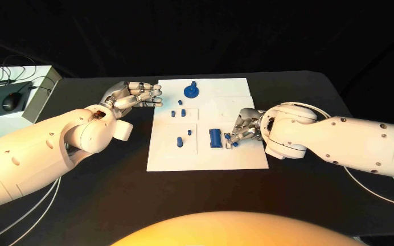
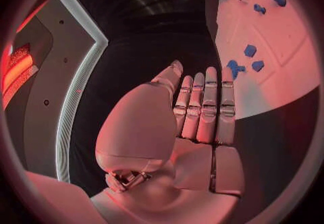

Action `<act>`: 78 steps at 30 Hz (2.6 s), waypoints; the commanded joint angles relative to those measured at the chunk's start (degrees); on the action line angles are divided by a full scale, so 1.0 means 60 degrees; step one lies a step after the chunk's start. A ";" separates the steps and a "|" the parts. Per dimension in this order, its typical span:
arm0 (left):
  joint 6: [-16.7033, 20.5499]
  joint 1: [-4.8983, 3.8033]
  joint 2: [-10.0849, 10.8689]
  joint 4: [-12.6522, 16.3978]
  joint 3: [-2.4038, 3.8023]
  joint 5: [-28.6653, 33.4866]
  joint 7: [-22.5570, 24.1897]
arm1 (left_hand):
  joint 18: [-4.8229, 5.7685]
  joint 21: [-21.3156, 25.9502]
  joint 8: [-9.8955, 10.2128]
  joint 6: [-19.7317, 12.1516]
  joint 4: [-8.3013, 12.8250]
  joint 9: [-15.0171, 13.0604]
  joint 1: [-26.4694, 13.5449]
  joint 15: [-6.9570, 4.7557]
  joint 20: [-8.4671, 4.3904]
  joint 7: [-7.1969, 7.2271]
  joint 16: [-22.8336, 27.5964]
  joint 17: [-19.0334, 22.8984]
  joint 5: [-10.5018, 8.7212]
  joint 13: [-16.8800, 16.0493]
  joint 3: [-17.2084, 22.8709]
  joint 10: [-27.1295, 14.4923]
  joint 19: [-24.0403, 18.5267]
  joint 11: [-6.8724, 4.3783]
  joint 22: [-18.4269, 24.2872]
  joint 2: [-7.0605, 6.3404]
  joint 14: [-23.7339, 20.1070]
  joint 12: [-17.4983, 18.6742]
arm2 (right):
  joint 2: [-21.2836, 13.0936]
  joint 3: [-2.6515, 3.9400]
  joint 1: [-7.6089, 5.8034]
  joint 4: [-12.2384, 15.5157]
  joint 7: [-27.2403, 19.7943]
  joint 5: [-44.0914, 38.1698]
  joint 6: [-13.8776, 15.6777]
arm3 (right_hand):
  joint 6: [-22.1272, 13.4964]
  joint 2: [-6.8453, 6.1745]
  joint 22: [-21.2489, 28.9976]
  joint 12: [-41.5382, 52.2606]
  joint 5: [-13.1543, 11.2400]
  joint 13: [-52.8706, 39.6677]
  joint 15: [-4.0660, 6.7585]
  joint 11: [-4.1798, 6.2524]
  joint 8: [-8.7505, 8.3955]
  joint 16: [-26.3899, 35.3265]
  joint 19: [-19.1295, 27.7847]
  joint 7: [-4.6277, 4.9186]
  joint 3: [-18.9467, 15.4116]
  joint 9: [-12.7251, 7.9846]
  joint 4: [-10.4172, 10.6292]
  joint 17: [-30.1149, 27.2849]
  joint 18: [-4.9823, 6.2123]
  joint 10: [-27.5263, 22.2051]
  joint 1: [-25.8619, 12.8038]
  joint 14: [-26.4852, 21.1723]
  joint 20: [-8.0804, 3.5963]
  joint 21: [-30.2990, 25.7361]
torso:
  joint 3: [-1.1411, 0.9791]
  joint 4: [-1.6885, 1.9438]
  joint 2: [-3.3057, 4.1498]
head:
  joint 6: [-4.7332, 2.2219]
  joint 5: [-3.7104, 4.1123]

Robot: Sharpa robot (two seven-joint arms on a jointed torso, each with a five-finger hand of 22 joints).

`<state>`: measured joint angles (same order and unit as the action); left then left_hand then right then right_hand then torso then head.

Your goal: Assemble the parts on the task board

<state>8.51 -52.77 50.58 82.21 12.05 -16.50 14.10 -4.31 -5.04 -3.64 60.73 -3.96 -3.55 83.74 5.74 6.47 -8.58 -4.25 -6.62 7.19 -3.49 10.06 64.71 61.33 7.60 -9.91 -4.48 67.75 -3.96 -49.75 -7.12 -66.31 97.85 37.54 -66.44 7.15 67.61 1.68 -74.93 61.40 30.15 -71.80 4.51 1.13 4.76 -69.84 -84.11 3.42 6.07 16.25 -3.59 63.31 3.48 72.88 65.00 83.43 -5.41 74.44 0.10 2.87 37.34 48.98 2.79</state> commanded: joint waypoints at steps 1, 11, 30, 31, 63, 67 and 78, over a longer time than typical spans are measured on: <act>-0.0187 0.0005 -0.0008 0.0025 0.0008 0.0017 0.0012 | 0.0068 0.0018 0.0000 -0.0010 0.0002 -0.0003 -0.0047 0.0027 0.0055 0.0012 -0.0001 -0.0003 0.0043 0.0010 0.0050 -0.0076 -0.0028 -0.0024 0.0016 -0.0012 -0.0077 0.0030 | 0.0013 -0.0024 0.0045 0.0067 -0.0045 0.0141 -0.0045 | 0.0086 0.0036 -0.1671 0.0068 -0.0052 -0.0031 0.0044 0.0027 -0.0040 -0.0001 -0.0808 0.0001 -0.0002 -0.0023 0.0121 0.0017 -0.0072 0.0027 -0.0067 0.0014 -0.0065 0.0052 | 0.0002 0.0004 -0.0002 | 0.0019 -0.0002; -0.0207 0.0005 0.0000 0.0024 0.0008 0.0012 -0.0013 | 0.0068 0.0020 0.0000 -0.0010 -0.0005 -0.0004 -0.0055 0.0030 0.0057 0.0012 0.0000 -0.0003 0.0046 0.0010 0.0048 -0.0082 -0.0031 -0.0022 0.0020 -0.0011 -0.0085 0.0030 | -0.0032 -0.0023 0.0045 0.0043 -0.0050 0.0189 -0.0114 | 0.0177 0.0126 -0.1686 0.0189 -0.0032 -0.0185 0.0056 0.0045 -0.0027 -0.0044 -0.0812 -0.0028 0.0054 -0.0107 0.0386 0.0065 -0.0099 0.0141 -0.0200 0.0021 -0.0087 0.0118 | 0.0009 0.0004 -0.0004 | 0.0029 -0.0001; -0.0247 0.0005 0.0002 0.0016 0.0008 -0.0009 -0.0074 | 0.0067 0.0024 0.0000 -0.0009 -0.0013 -0.0003 -0.0061 0.0032 0.0063 0.0013 -0.0003 -0.0004 0.0045 0.0011 0.0047 -0.0091 -0.0035 -0.0018 0.0029 -0.0008 -0.0093 0.0030 | -0.0031 -0.0022 0.0044 0.0087 -0.0093 0.0403 -0.0187 | 0.0247 0.0075 -0.1701 0.0220 -0.0093 -0.0392 0.0062 0.0049 -0.0008 -0.0095 -0.0816 -0.0043 0.0057 -0.0195 0.0666 0.0133 -0.0123 0.0259 -0.0635 0.0029 -0.0103 0.0194 | 0.0003 0.0003 -0.0003 | 0.0034 0.0005; -0.0247 0.0005 0.0002 0.0015 0.0008 -0.0010 -0.0077 | 0.0067 0.0024 0.0000 -0.0009 -0.0013 -0.0003 -0.0061 0.0032 0.0063 0.0013 -0.0003 -0.0004 0.0045 0.0011 0.0047 -0.0091 -0.0035 -0.0018 0.0029 -0.0008 -0.0093 0.0030 | -0.0029 -0.0021 0.0044 0.0089 -0.0096 0.0410 -0.0183 | 0.0249 0.0067 -0.1704 0.0215 -0.0162 -0.0400 0.0059 0.0050 -0.0009 -0.0096 -0.0816 -0.0044 0.0029 -0.0200 0.0716 0.0134 -0.0125 0.0263 -0.0691 0.0028 -0.0103 0.0204 | 0.0004 0.0005 -0.0003 | 0.0036 0.0006; -0.0245 0.0005 -0.0003 -0.0007 0.0007 -0.0021 -0.0115 | 0.0063 0.0031 0.0000 -0.0010 -0.0020 -0.0003 -0.0059 0.0041 0.0072 0.0011 -0.0003 -0.0005 0.0042 0.0010 0.0035 -0.0115 -0.0040 -0.0011 0.0052 -0.0013 -0.0111 0.0029 | -0.0038 -0.0021 0.0043 0.0057 -0.0205 0.0351 0.0012 | 0.0247 0.0085 -0.1696 0.0088 -0.0793 -0.0536 0.0035 0.0015 0.0034 -0.0100 -0.0815 -0.0019 -0.1587 -0.0208 0.1626 0.0164 -0.0111 0.0320 -0.0815 0.0029 -0.0074 0.0202 | -0.0001 0.0000 -0.0005 | 0.0025 0.0001; -0.0243 0.0005 -0.0003 -0.0008 0.0007 -0.0021 -0.0111 | 0.0063 0.0031 0.0000 -0.0010 -0.0020 -0.0003 -0.0059 0.0041 0.0072 0.0011 -0.0003 -0.0005 0.0042 0.0010 0.0035 -0.0115 -0.0040 -0.0011 0.0052 -0.0013 -0.0111 0.0029 | -0.0126 -0.0020 0.0043 0.0083 -0.0240 0.0290 0.0106 | 0.0246 0.0066 -0.1696 0.0076 -0.0806 -0.0533 0.0034 0.0015 0.0038 -0.0093 -0.0814 -0.0021 -0.1614 -0.0203 0.1630 0.0157 -0.0111 0.0316 -0.0800 0.0026 -0.0074 0.0200 | 0.0000 0.0004 -0.0001 | 0.0020 0.0001; -0.0003 0.0007 -0.0057 -0.0065 0.0007 0.0246 0.0309 | 0.0061 0.0036 0.0001 -0.0037 -0.0068 -0.0003 -0.0118 0.0040 0.0084 0.0024 -0.0009 -0.0009 0.0034 0.0009 -0.0047 -0.0076 -0.0034 -0.0025 0.0073 -0.0043 -0.0106 0.0017 | -0.0579 -0.0013 0.0041 -0.0250 -0.3151 0.1700 0.2802 | -0.0479 -0.0344 -0.1512 -0.0347 -0.1258 -0.0197 -0.0117 -0.0190 -0.0133 0.0219 -0.0773 0.0307 -0.1677 -0.0328 0.1464 -0.0178 0.0014 -0.0111 -0.0396 -0.0042 0.0057 -0.0325 | 0.0001 -0.0020 -0.0034 | -0.0150 -0.0002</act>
<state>8.10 -52.77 50.43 81.89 12.05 -16.37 13.66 -4.31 -5.04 -3.64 60.73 -4.21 -3.55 83.50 5.94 6.67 -8.58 -4.25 -6.61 7.19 -3.49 9.80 64.31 61.12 7.58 -9.51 -4.72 67.55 -3.96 -53.08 -7.24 -66.07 96.91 30.65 -62.38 14.74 65.30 -0.42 -74.92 59.65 22.94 -73.19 4.26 -0.01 4.13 -68.75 -84.04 4.99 -4.03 14.36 5.37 62.45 3.48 72.53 62.11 83.18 -5.48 72.83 0.09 2.85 37.25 48.48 2.68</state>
